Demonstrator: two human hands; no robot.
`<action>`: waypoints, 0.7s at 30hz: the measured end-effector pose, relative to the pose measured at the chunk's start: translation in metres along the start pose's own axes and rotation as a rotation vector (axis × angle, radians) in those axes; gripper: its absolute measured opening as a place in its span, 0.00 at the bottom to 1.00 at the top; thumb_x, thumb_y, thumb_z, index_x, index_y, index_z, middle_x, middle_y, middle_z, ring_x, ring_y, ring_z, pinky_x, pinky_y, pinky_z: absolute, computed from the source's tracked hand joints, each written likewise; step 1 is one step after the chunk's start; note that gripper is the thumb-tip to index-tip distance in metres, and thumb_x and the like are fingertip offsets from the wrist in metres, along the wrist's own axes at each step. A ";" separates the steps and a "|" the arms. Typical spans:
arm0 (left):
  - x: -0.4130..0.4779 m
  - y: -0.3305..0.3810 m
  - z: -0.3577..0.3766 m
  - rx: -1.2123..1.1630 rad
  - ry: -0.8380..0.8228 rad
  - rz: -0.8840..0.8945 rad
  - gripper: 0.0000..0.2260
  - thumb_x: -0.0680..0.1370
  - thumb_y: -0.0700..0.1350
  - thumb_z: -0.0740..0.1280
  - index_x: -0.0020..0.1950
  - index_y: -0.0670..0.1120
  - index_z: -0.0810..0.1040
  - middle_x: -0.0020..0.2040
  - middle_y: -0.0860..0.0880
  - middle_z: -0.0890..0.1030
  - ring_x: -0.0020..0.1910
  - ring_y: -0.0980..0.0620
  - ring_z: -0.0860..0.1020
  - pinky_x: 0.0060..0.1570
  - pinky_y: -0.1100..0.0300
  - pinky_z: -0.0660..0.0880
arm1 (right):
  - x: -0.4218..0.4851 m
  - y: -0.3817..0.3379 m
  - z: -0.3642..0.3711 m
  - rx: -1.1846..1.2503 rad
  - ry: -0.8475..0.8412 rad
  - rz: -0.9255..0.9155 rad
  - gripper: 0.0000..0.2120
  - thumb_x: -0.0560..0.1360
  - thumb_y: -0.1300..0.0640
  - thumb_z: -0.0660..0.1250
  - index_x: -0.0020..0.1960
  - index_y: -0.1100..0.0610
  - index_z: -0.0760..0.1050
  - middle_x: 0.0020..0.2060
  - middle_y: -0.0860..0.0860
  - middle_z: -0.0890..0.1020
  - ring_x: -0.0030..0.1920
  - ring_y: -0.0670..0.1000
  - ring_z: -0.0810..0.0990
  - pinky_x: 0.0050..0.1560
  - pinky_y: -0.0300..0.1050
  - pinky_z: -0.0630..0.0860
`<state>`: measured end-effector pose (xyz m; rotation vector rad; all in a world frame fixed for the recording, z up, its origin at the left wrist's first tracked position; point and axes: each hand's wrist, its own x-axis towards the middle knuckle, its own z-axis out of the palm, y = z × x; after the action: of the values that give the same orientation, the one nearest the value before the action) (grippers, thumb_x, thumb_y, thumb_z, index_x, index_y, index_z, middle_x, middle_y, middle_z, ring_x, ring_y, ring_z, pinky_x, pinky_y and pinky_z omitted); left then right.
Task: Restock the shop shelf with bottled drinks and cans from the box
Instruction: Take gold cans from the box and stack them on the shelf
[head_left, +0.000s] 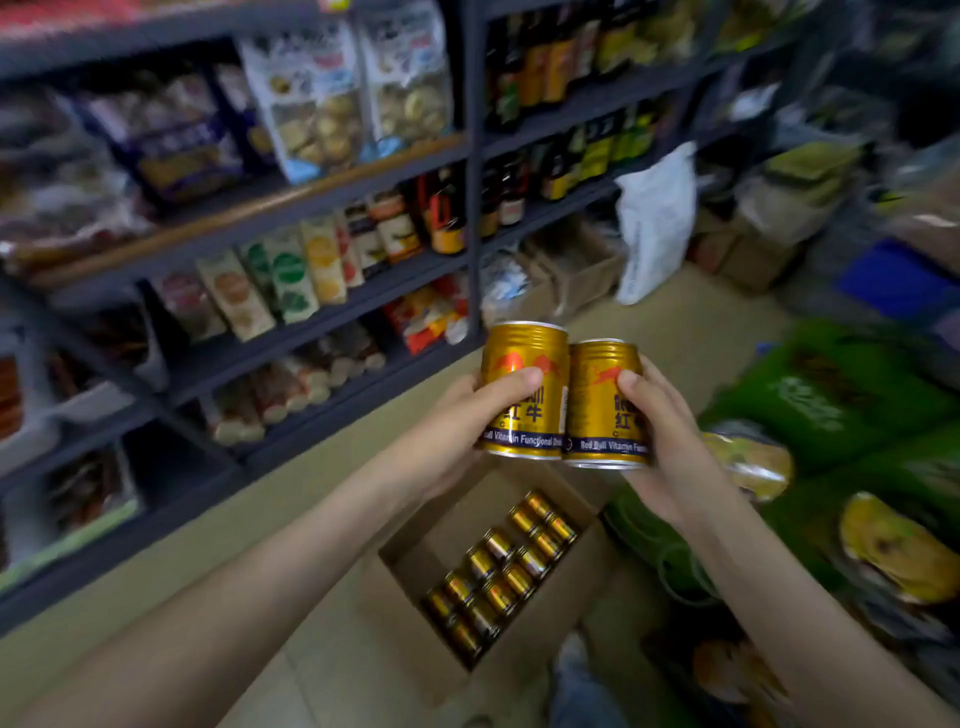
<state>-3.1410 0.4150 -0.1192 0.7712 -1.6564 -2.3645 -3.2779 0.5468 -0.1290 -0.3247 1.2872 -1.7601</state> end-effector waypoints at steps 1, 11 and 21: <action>-0.008 0.012 0.020 0.018 -0.053 0.011 0.24 0.69 0.54 0.72 0.61 0.44 0.76 0.54 0.45 0.83 0.52 0.47 0.83 0.50 0.56 0.80 | -0.023 -0.015 -0.004 -0.006 0.045 -0.048 0.31 0.68 0.51 0.72 0.68 0.57 0.69 0.59 0.61 0.79 0.54 0.60 0.80 0.49 0.58 0.80; -0.096 0.059 0.256 0.185 -0.542 0.208 0.17 0.66 0.49 0.76 0.53 0.49 0.80 0.50 0.46 0.85 0.48 0.48 0.84 0.44 0.56 0.80 | -0.274 -0.137 -0.080 -0.188 0.407 -0.484 0.30 0.64 0.49 0.72 0.64 0.52 0.68 0.51 0.55 0.81 0.45 0.54 0.84 0.39 0.48 0.80; -0.212 0.007 0.554 0.134 -0.876 0.319 0.22 0.71 0.50 0.69 0.64 0.47 0.74 0.57 0.44 0.83 0.56 0.45 0.81 0.56 0.49 0.78 | -0.556 -0.213 -0.233 -0.360 0.694 -0.756 0.30 0.66 0.52 0.75 0.65 0.50 0.68 0.53 0.54 0.81 0.51 0.55 0.83 0.47 0.53 0.81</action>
<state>-3.2328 0.9593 0.0971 -0.6000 -2.0109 -2.4976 -3.2285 1.1363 0.1133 -0.4644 2.1941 -2.3795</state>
